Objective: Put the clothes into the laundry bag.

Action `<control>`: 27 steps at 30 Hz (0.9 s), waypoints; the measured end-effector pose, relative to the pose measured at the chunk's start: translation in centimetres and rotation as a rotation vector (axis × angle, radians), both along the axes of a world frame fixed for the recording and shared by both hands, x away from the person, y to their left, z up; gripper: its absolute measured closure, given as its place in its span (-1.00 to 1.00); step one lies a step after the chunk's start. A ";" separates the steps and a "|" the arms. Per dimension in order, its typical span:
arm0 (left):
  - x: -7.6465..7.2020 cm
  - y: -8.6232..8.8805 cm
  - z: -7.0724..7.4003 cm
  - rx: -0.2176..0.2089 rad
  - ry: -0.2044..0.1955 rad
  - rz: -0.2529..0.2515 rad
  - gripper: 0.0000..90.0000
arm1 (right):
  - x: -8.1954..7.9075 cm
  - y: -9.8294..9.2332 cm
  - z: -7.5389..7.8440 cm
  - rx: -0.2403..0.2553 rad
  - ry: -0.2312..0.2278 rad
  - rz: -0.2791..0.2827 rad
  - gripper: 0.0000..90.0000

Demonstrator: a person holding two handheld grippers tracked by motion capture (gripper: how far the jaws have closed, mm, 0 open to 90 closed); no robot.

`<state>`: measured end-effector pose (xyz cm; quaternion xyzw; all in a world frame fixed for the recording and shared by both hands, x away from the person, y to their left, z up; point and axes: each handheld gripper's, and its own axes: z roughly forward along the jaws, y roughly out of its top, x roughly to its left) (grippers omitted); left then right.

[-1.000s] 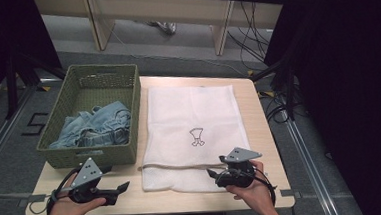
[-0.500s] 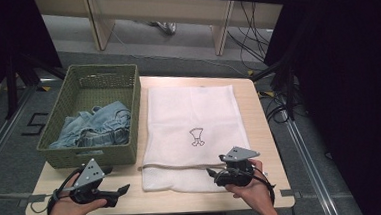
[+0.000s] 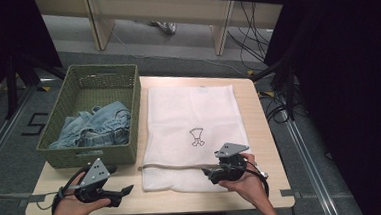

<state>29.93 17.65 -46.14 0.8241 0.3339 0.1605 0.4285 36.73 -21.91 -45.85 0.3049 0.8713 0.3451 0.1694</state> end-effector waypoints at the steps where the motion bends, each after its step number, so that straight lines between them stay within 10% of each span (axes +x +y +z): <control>1: -0.1 -0.1 -0.1 -0.010 -0.007 -0.009 -0.59 | 0.1 0.2 0.0 -0.012 0.000 0.000 -0.40; 10: -0.1 -0.2 -0.1 0.002 0.004 -0.028 -0.59 | 2.6 1.7 -1.7 -0.206 -0.010 0.156 0.22; 19: -0.1 -0.3 -0.2 0.033 0.007 -0.045 -0.58 | 3.3 3.2 -2.5 -0.363 -0.018 0.222 0.34; 27: -0.1 -0.4 -0.3 0.031 0.009 -0.044 -0.58 | 4.4 3.8 -2.9 -0.379 -0.007 0.237 0.48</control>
